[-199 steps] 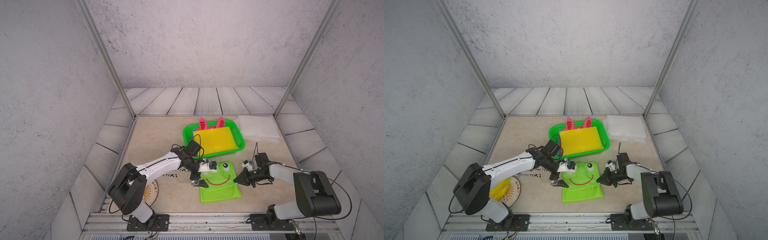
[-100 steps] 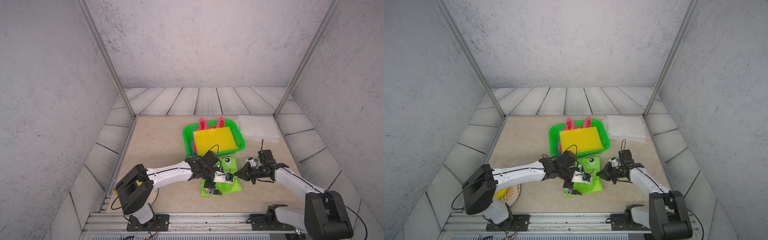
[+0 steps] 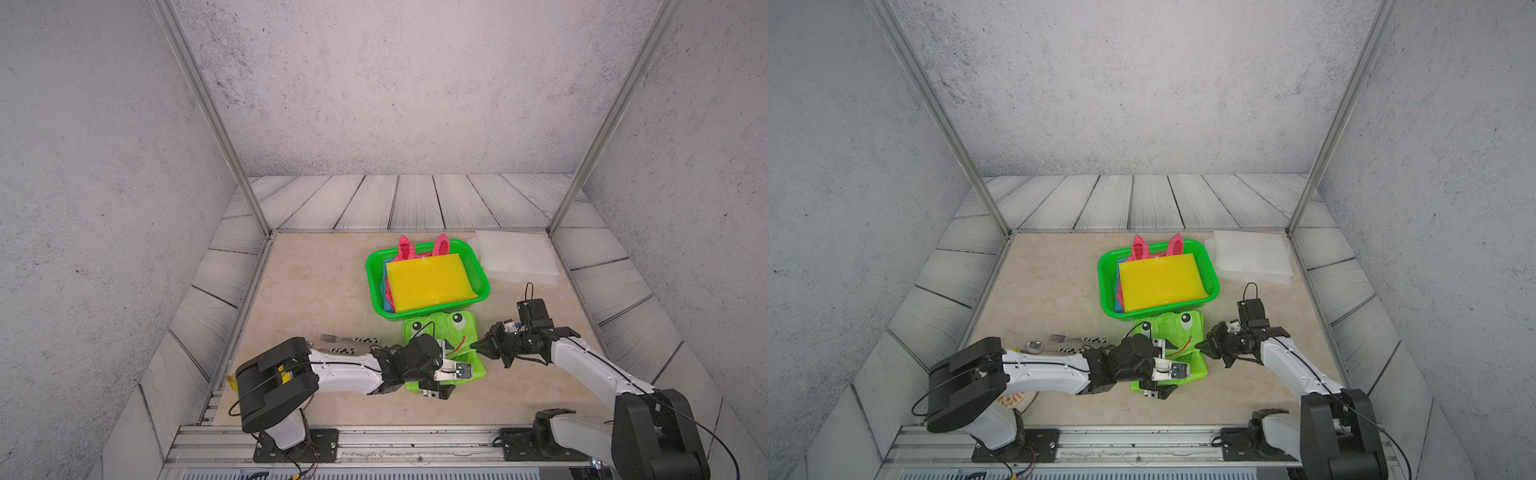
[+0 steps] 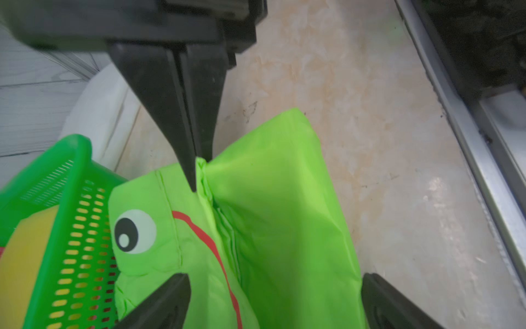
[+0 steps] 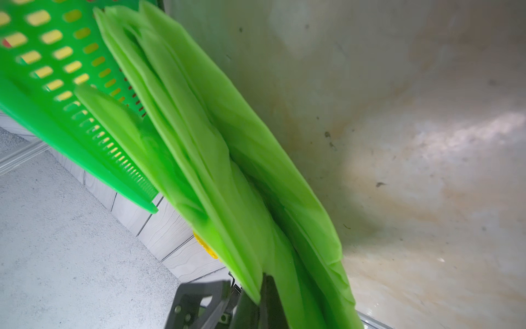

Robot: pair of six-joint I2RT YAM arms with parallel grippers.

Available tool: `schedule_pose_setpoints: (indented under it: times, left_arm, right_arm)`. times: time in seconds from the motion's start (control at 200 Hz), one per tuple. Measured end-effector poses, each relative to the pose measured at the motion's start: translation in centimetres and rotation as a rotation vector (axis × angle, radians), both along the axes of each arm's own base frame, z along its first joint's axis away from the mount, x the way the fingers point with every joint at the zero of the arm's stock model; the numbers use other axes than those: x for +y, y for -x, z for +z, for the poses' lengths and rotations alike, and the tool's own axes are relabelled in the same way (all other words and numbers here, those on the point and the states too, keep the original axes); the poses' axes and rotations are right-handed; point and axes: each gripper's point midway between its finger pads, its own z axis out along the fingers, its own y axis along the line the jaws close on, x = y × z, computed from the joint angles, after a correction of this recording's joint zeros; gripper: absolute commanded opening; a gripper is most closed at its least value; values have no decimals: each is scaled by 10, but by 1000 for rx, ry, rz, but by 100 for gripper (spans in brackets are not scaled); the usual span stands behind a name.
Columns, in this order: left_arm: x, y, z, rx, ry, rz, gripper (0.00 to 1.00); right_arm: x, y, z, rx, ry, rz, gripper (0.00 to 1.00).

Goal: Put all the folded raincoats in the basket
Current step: Pick up the raincoat from the center of the board.

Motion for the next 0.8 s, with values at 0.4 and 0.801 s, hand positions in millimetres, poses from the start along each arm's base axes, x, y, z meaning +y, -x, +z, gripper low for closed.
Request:
schedule_pose_setpoints:
  times: [0.4, 0.801]
  left_arm:
    - [-25, -8, -27, 11, -10, 119, 99]
    - [-15, -39, -33, -109, -22, 241, 58]
  right_arm:
    - [-2, -2, 7, -11, 8, -41, 0]
    - [-3, -2, 7, -17, 15, -42, 0]
